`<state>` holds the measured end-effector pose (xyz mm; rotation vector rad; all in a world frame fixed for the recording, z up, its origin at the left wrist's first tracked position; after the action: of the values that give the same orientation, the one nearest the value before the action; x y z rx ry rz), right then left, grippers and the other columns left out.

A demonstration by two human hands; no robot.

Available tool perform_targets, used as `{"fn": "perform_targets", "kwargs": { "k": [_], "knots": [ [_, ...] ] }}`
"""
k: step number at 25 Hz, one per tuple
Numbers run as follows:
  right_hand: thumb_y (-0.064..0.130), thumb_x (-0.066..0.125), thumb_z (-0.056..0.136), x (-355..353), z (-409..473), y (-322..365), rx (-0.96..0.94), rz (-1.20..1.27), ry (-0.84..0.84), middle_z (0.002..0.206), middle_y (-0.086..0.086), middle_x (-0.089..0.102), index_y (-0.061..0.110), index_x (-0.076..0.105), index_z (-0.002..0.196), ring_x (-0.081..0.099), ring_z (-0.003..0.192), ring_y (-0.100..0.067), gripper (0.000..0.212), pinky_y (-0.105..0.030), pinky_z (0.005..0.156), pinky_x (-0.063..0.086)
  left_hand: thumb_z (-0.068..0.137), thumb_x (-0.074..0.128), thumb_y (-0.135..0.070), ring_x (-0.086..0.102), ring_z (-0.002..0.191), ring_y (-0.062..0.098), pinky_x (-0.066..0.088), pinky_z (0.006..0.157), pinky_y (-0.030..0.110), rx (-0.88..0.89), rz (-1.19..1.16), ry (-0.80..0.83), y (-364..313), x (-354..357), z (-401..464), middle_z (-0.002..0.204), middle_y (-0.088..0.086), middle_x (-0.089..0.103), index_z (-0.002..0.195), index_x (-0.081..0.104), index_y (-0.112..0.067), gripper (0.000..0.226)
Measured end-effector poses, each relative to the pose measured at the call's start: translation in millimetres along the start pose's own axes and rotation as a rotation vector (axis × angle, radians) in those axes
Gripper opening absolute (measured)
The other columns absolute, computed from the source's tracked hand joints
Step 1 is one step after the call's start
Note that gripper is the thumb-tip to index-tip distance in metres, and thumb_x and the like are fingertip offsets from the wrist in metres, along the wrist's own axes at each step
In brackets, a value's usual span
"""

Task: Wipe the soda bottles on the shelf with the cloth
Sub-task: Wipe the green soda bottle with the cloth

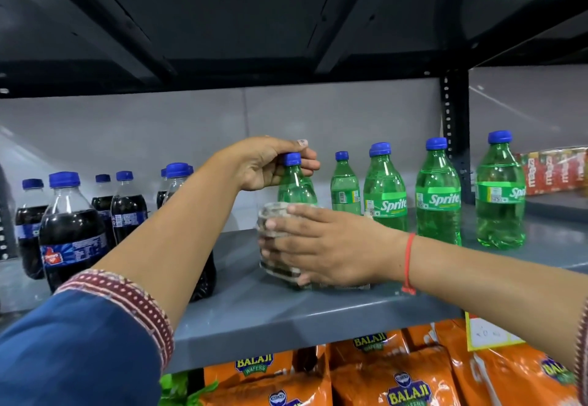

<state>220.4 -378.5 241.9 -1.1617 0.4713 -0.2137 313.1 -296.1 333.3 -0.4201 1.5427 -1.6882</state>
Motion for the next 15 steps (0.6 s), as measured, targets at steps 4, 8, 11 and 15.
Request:
{"fn": "perform_targets", "kwargs": {
  "k": [4,8,11,15],
  "knots": [
    [0.044,0.033,0.092,-1,1,-4,0.04,-0.002,0.001,0.14,0.001,0.051,0.016,0.048,0.132,0.04,0.133,-0.022,0.052,-0.041,0.11,0.033,0.087,0.053,-0.023,0.071,0.065,0.012,0.058,0.063,0.021,-0.002,-0.031,0.008,1,0,-1,0.068,0.005,0.075,0.082,0.065,-0.005,0.022],
    [0.048,0.03,0.091,0,1,-5,-0.002,-0.037,0.044,0.14,0.001,0.051,0.016,0.047,0.133,0.04,0.134,-0.023,0.056,-0.043,0.109,0.034,0.087,0.054,-0.023,0.07,0.065,0.012,0.058,0.064,0.021,-0.002,-0.027,0.007,0,0,-2,0.069,0.005,0.075,0.083,0.065,-0.004,0.022],
    [0.054,0.046,0.088,-3,0,-6,0.1,0.019,0.011,0.138,0.002,0.054,0.016,0.05,0.131,0.041,0.133,-0.024,0.057,-0.049,0.106,0.037,0.088,0.053,-0.021,0.07,0.064,0.013,0.058,0.064,0.022,-0.004,-0.043,0.008,1,1,-3,0.068,0.006,0.075,0.083,0.065,-0.003,0.022],
    [0.034,0.059,0.085,-5,-5,18,0.045,0.174,0.005,0.124,0.009,0.065,0.024,0.063,0.115,0.052,0.124,-0.022,0.032,-0.042,0.09,0.051,0.087,0.055,-0.024,0.07,0.066,0.011,0.056,0.069,0.021,-0.006,0.0,-0.016,1,-1,-2,0.07,0.003,0.076,0.082,0.066,-0.007,0.022]
  ]
}}
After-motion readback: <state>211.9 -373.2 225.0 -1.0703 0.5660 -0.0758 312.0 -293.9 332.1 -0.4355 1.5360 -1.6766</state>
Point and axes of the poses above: each hand's wrist, its own z-axis towards the middle knuckle, its own x-axis out of the palm, y = z × x, the point moved 3 cm from there along z, towards the middle knuckle
